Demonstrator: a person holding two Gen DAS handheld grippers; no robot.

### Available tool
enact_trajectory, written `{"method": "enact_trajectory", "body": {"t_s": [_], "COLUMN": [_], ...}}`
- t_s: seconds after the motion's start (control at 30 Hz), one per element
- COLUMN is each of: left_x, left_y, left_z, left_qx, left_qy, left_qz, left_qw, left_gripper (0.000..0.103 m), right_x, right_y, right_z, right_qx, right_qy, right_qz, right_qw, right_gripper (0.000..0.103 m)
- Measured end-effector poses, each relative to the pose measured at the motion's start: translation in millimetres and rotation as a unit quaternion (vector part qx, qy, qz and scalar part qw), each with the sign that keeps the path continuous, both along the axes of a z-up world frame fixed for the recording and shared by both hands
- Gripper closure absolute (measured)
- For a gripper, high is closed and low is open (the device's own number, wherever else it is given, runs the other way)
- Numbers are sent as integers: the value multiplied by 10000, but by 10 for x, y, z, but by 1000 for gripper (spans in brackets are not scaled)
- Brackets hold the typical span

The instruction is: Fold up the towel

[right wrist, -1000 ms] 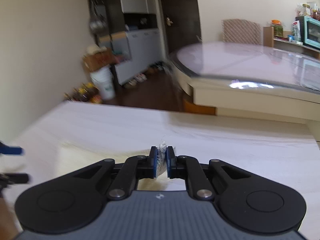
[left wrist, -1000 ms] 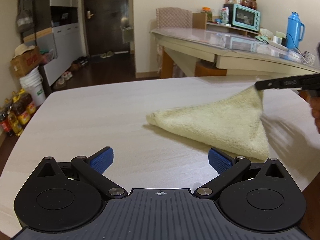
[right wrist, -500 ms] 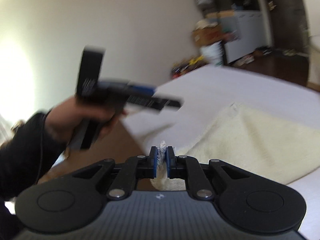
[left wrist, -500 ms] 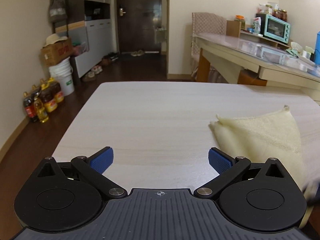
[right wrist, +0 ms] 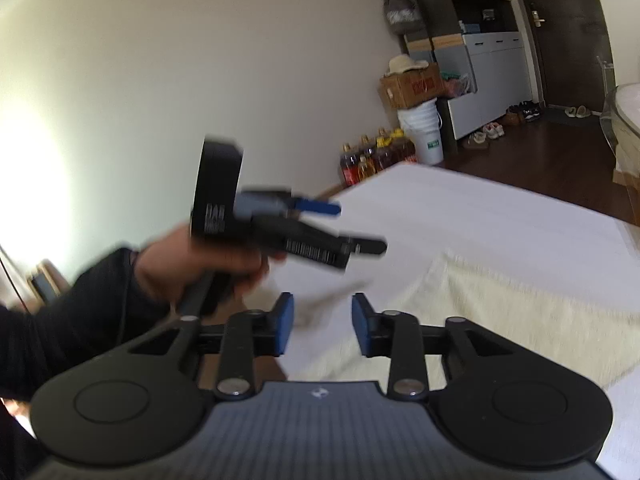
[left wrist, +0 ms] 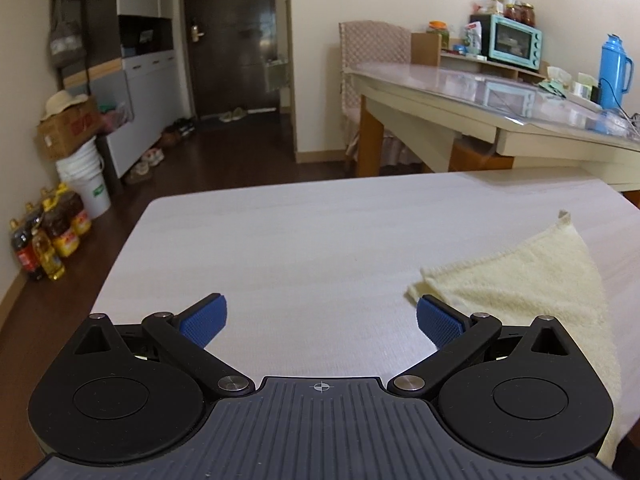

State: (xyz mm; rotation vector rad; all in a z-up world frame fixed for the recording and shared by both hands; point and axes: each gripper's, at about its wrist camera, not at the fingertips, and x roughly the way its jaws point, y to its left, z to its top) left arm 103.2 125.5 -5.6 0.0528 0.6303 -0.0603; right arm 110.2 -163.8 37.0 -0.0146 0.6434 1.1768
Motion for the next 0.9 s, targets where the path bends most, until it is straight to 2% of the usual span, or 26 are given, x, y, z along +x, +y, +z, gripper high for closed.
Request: {"method": "enact_trajectory", "body": {"t_s": [0.1, 0.17, 0.4, 0.5, 0.6, 0.63, 0.7, 0.73, 0.83, 0.9], "left_x": [-19, -43, -80, -73, -59, -58, -58, -59, -57, -51], "left_y": [-13, -24, -5, 9, 19, 21, 22, 21, 14, 2], "left_z": [-28, -52, -126, -133, -145, -150, -158, -161, -164, -165], "left_qx": [38, 87, 61, 17, -21, -26, -35, -37, -35, -20], "left_qy": [4, 23, 92, 85, 83, 85, 89, 84, 83, 87], "left_qz": [-17, -44, -67, -78, -64, -59, -58, -61, -64, -67], "left_qw": [10000, 10000, 9999, 9999, 9999, 9999, 9999, 9999, 9999, 9999], "left_gripper": [0, 0, 0, 0, 0, 0, 0, 0, 0, 0], "right_x": [224, 405, 826, 940, 989, 1007, 991, 984, 948, 919], "right_y": [207, 370, 1008, 1204, 1311, 1329, 1287, 1266, 1190, 1129], "right_z": [-101, -228, -470, -541, -590, -609, -617, -614, -582, -555], "right_qx": [-633, -984, -1410, -1590, -1677, -1675, -1593, -1541, -1420, -1363], "right_qy": [-407, -512, -749, -794, -776, -741, -604, -545, -528, -576], "right_qz": [-235, -368, -360, -294, -282, -280, -306, -321, -405, -492], "right_qw": [9969, 9931, 9865, 9837, 9824, 9827, 9849, 9860, 9876, 9878], "right_gripper": [67, 67, 67, 57, 55, 58, 69, 80, 98, 100]}}
